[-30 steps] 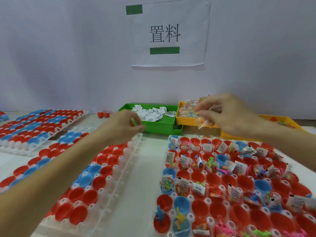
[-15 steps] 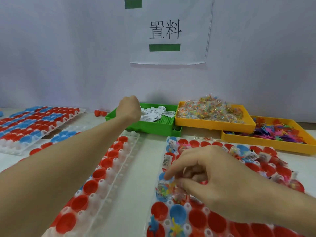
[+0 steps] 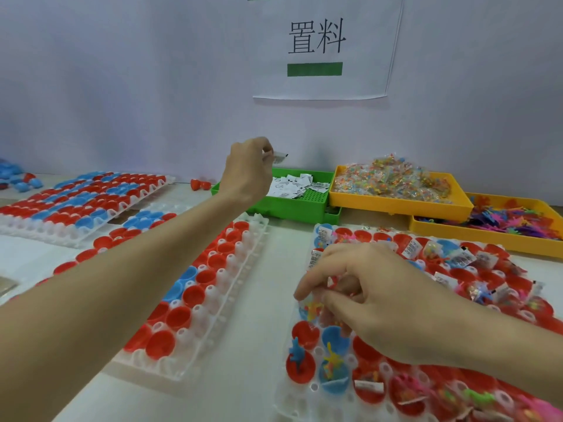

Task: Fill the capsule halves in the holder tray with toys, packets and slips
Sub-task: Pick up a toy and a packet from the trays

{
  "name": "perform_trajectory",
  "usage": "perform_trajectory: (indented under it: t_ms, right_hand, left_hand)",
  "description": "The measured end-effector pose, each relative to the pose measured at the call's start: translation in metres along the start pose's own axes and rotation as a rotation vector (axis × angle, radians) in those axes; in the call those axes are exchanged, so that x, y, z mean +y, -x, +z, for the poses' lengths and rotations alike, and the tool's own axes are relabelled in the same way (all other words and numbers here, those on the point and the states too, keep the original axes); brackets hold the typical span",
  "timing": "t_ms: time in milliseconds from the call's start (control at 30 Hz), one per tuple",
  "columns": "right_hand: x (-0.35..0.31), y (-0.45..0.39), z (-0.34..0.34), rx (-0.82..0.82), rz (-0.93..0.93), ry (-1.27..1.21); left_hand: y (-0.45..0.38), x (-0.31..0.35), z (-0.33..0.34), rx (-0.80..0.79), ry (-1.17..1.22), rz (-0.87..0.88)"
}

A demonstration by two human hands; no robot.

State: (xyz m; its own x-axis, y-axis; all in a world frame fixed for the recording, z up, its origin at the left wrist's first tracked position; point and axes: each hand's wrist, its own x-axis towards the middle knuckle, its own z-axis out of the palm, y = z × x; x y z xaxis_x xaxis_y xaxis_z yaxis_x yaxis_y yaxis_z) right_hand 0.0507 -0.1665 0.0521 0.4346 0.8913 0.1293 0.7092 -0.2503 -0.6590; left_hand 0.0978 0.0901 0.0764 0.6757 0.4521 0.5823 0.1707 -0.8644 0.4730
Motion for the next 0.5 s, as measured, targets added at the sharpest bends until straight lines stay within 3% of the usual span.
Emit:
perform_trajectory:
  t_ms: [100, 300, 500]
  right_hand:
    - [-0.004, -0.002, -0.001, -0.014, 0.014, -0.017]
    - [-0.015, -0.003, 0.001, -0.151, 0.021, -0.009]
    - [-0.02, -0.004, 0.0, -0.131, 0.004, 0.008]
  left_hand:
    - [0.028, 0.015, -0.016, -0.068, 0.126, 0.018]
    - [0.092, 0.023, -0.037, -0.382, 0.416, -0.097]
    - [0.037, 0.015, -0.006, -0.211, 0.329, -0.254]
